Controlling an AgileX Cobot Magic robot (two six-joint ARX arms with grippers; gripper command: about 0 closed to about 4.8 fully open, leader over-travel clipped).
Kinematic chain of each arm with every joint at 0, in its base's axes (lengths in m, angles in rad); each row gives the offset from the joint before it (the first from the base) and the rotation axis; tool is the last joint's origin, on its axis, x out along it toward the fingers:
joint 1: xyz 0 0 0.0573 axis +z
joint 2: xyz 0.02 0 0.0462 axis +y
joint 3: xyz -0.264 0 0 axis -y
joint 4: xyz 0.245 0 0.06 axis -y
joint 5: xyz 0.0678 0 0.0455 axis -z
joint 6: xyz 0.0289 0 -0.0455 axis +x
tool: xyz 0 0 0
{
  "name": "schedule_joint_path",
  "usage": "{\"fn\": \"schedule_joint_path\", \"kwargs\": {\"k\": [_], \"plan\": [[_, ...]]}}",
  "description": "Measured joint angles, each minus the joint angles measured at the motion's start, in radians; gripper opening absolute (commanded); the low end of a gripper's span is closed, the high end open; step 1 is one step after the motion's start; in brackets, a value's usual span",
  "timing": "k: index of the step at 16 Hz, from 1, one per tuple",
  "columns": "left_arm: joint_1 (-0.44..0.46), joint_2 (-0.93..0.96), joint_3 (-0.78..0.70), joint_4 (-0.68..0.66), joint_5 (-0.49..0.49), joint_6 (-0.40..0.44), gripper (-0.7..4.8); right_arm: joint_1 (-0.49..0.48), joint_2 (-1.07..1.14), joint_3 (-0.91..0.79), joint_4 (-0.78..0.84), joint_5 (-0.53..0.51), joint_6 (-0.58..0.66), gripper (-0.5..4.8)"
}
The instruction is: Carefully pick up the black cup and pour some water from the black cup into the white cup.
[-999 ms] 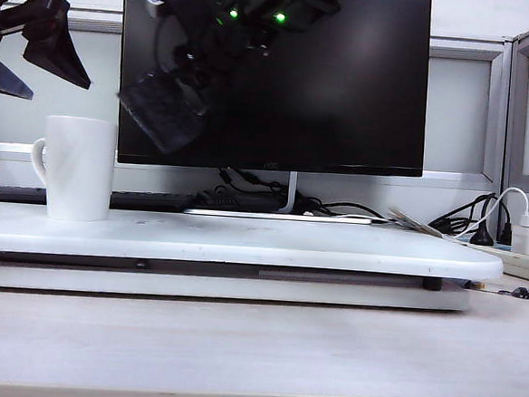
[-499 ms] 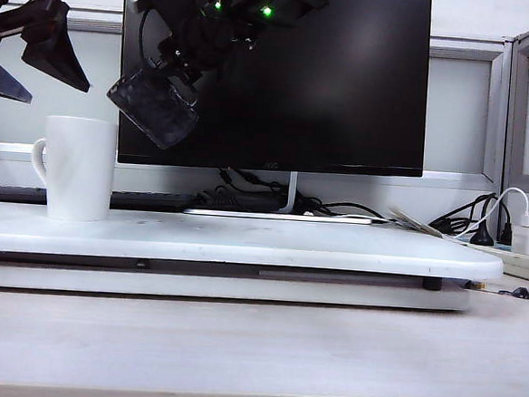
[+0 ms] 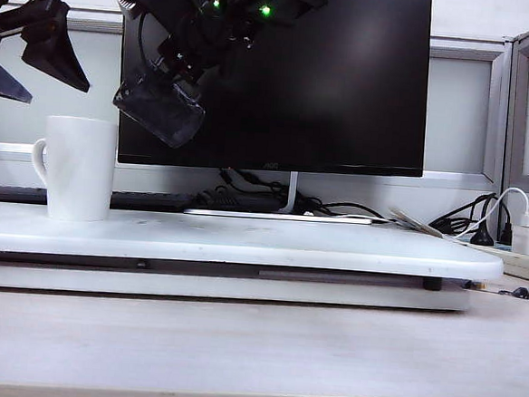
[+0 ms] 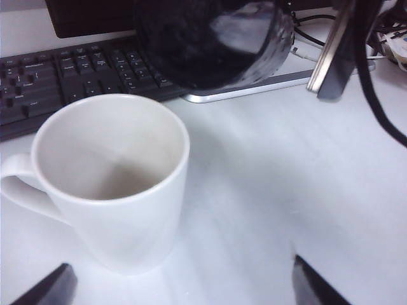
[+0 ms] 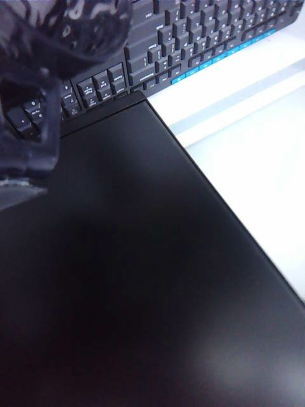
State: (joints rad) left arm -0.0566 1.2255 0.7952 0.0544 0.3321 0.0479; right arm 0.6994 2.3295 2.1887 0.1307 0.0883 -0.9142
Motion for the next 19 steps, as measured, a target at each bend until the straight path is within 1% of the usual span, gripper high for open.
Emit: {"fn": "schedule_joint_path", "kwargs": {"k": [7, 12, 15, 19], "plan": [[0.0, 0.0, 0.0, 0.0, 0.0, 0.0, 4.79, 0.011, 0.0, 0.0, 0.013, 0.002, -0.063, -0.06], [0.0, 0.0, 0.0, -0.006, 0.0, 0.0, 4.79, 0.015, 0.0, 0.0, 0.045, 0.0, -0.086, -0.06], [0.0, 0.0, 0.0, -0.018, 0.0, 0.0, 4.79, 0.021, 0.0, 0.0, 0.067, -0.029, -0.094, -0.06], [0.0, 0.0, 0.0, -0.022, 0.0, 0.0, 4.79, 0.021, 0.0, 0.0, 0.071, -0.04, -0.119, -0.06]]}}
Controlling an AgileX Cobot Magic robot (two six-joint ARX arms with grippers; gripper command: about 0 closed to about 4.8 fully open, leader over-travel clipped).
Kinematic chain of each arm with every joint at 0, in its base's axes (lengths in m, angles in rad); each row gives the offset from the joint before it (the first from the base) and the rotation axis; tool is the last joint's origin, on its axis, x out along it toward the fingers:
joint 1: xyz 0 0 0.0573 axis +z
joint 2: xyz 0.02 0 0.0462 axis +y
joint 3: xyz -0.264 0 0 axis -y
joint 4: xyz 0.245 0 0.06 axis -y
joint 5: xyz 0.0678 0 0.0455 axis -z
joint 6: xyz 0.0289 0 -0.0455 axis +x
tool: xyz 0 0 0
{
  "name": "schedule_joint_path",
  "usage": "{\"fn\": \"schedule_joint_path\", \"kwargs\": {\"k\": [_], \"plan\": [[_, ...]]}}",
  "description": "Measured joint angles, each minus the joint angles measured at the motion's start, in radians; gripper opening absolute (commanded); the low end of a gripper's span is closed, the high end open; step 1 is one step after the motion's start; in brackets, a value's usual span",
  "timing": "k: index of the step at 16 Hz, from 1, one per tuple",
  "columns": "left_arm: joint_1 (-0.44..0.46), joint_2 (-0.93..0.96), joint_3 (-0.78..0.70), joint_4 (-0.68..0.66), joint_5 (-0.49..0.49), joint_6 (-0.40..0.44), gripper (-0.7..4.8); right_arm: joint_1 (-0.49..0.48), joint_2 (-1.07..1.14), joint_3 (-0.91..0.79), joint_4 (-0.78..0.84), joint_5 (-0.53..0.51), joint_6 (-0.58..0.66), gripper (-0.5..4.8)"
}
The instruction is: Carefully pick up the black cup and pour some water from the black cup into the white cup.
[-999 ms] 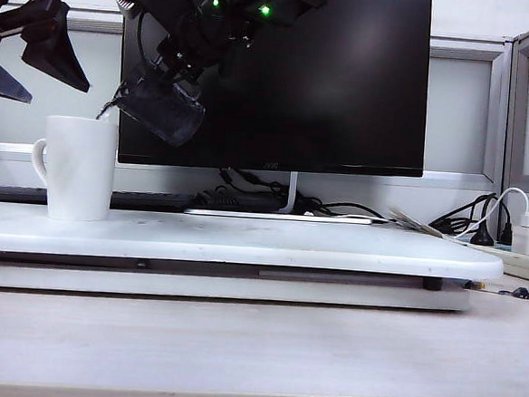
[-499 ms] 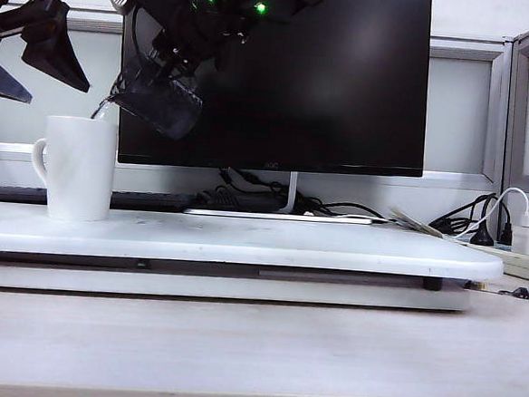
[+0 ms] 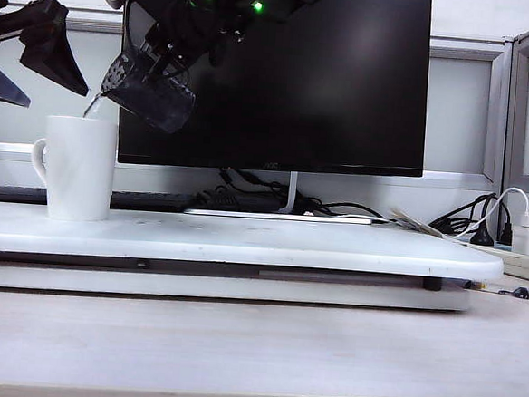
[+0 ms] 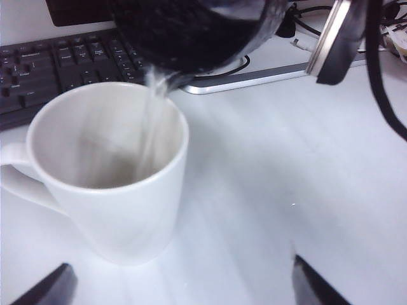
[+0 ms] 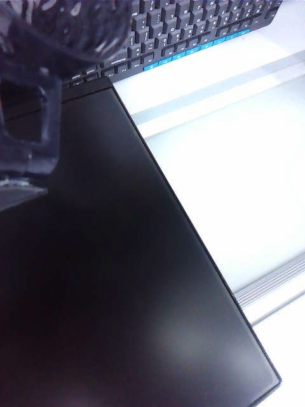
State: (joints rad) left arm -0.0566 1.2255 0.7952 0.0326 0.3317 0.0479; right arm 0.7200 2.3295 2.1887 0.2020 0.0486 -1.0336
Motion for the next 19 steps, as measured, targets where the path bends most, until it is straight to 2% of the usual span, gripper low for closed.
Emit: {"fn": "schedule_joint_path", "kwargs": {"k": [6, 19], "plan": [[0.0, 0.0, 0.0, 0.0, 0.0, 0.003, 4.79, 0.0, 0.0, 0.0, 0.002, -0.047, -0.043, -0.06], [0.0, 0.0, 0.0, 0.0, 0.0, 0.004, 4.79, 0.0, 0.0, 0.002, 0.032, -0.043, -0.167, -0.06]]}}
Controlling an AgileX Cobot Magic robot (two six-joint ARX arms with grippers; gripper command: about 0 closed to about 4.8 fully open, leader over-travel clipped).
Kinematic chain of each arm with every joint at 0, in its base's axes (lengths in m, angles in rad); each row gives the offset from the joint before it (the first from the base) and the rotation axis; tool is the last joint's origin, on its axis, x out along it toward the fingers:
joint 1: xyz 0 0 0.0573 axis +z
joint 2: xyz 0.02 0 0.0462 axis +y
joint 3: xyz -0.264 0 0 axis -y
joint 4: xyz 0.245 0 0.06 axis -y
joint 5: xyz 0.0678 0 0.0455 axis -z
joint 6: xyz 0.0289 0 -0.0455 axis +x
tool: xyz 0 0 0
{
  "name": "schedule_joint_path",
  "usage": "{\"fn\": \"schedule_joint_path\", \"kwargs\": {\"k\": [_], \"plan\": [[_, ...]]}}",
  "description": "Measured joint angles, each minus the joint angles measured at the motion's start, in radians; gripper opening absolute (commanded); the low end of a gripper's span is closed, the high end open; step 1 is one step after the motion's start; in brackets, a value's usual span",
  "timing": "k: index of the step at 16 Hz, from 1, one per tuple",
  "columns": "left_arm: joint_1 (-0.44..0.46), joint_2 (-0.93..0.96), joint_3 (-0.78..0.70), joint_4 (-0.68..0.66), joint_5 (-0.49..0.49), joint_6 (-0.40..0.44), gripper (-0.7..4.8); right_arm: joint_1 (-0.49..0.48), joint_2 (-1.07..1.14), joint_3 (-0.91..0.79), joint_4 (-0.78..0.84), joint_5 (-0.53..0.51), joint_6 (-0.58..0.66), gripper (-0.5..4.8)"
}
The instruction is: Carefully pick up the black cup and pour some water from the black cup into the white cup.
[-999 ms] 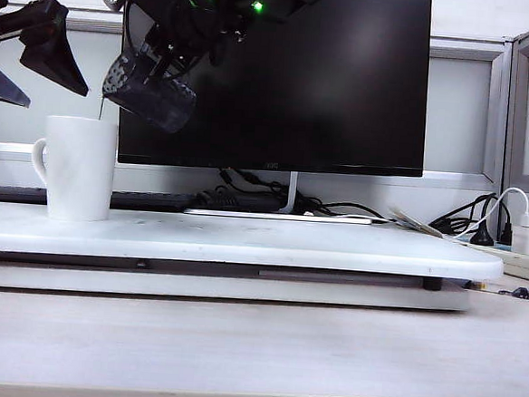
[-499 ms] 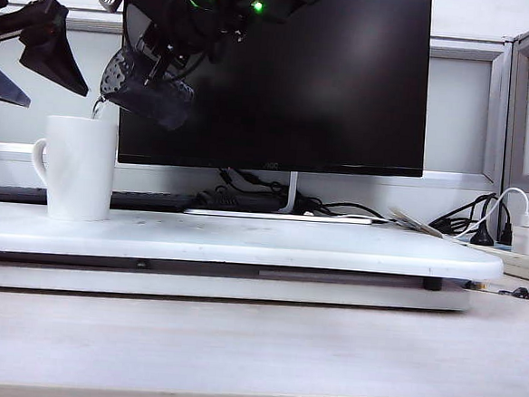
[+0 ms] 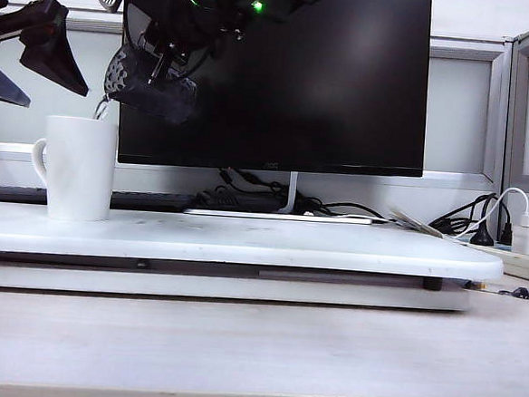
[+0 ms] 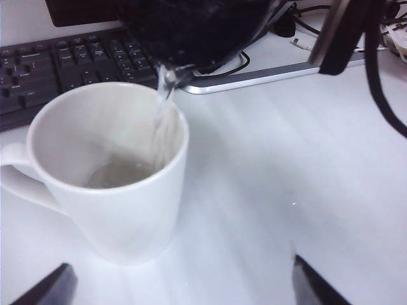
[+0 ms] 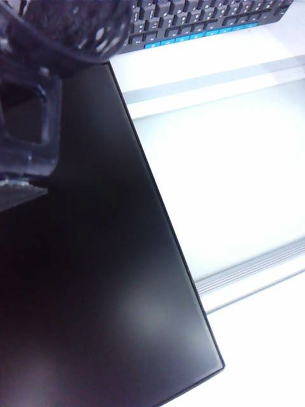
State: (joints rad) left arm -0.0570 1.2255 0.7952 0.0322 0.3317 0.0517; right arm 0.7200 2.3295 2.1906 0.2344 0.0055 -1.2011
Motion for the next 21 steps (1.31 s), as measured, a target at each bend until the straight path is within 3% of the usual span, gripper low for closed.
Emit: {"fn": "schedule_joint_path", "kwargs": {"k": [11, 14, 21], "plan": [[0.0, 0.0, 0.0, -0.009, 0.0, 0.0, 4.79, 0.0, 0.0, -0.001, 0.026, 0.002, -0.048, -0.06], [0.0, 0.0, 0.0, -0.009, 0.0, 0.0, 4.79, 0.0, 0.0, -0.001, 0.026, 0.002, 0.031, -0.06], [0.0, 0.0, 0.0, -0.008, -0.025, 0.0, 4.79, 0.0, 0.0, 0.0, 0.026, 0.04, 0.414, -0.06]]}}
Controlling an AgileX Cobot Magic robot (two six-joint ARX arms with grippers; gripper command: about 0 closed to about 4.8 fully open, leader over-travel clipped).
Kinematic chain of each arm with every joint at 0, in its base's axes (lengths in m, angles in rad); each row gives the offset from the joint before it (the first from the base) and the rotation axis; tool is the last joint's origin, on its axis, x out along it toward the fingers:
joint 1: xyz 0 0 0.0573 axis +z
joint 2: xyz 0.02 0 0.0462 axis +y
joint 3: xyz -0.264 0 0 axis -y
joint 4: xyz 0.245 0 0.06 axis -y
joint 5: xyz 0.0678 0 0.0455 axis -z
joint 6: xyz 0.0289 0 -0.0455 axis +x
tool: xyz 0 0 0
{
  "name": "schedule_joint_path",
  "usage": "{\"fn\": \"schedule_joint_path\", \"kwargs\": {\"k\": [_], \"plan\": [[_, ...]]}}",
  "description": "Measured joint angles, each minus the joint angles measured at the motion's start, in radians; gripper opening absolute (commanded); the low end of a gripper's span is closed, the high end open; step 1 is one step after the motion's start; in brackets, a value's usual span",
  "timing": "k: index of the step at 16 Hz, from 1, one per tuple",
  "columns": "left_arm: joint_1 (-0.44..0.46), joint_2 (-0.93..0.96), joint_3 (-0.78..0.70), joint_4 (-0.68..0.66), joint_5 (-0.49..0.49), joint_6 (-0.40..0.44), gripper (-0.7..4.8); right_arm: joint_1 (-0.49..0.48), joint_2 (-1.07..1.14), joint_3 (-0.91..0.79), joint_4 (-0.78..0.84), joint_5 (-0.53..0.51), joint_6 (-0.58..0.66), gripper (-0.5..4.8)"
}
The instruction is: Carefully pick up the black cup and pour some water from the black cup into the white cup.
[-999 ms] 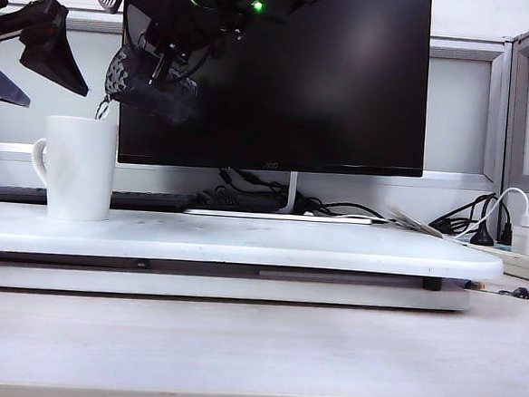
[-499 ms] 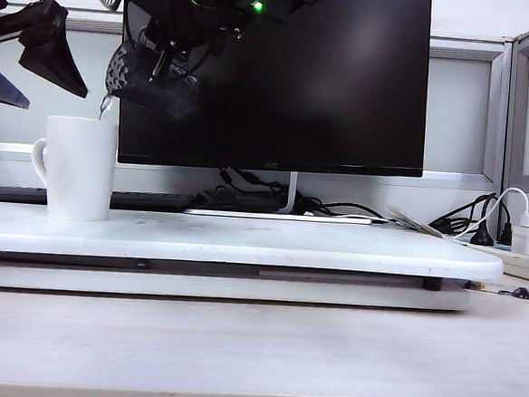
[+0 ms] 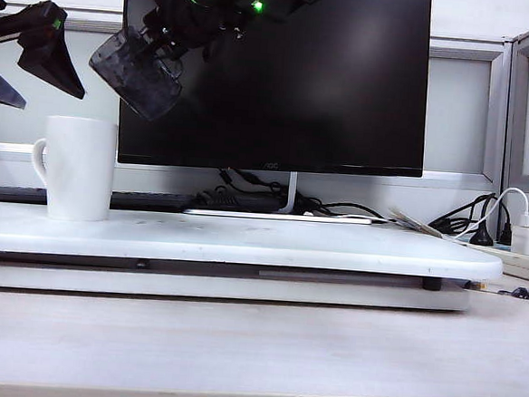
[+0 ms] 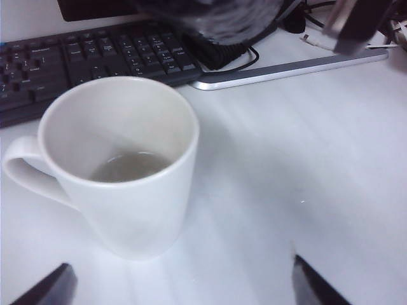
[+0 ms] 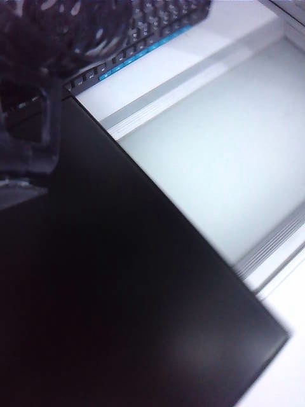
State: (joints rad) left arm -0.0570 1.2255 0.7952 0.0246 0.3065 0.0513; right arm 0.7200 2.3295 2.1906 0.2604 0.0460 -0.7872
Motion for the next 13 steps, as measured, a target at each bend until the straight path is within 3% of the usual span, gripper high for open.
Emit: {"fn": "schedule_joint_path", "kwargs": {"k": [2, 8, 11, 13], "plan": [[0.0, -0.001, 0.0, 0.001, 0.0, 0.0, 4.79, 0.0, -0.005, 0.0, -0.018, 0.026, 0.069, -0.06], [0.0, -0.088, 0.0, -0.005, -0.023, 0.0, 4.79, -0.063, -0.149, 0.0, -0.19, 0.109, 0.5, -0.06], [0.0, -0.19, 0.0, -0.019, -0.031, 0.0, 4.79, -0.112, -0.232, 0.0, -0.317, 0.112, 0.541, -0.06], [0.0, -0.297, 0.0, -0.107, -0.031, 0.0, 4.79, -0.143, -0.293, -0.003, -0.501, 0.111, 0.559, -0.06]]}}
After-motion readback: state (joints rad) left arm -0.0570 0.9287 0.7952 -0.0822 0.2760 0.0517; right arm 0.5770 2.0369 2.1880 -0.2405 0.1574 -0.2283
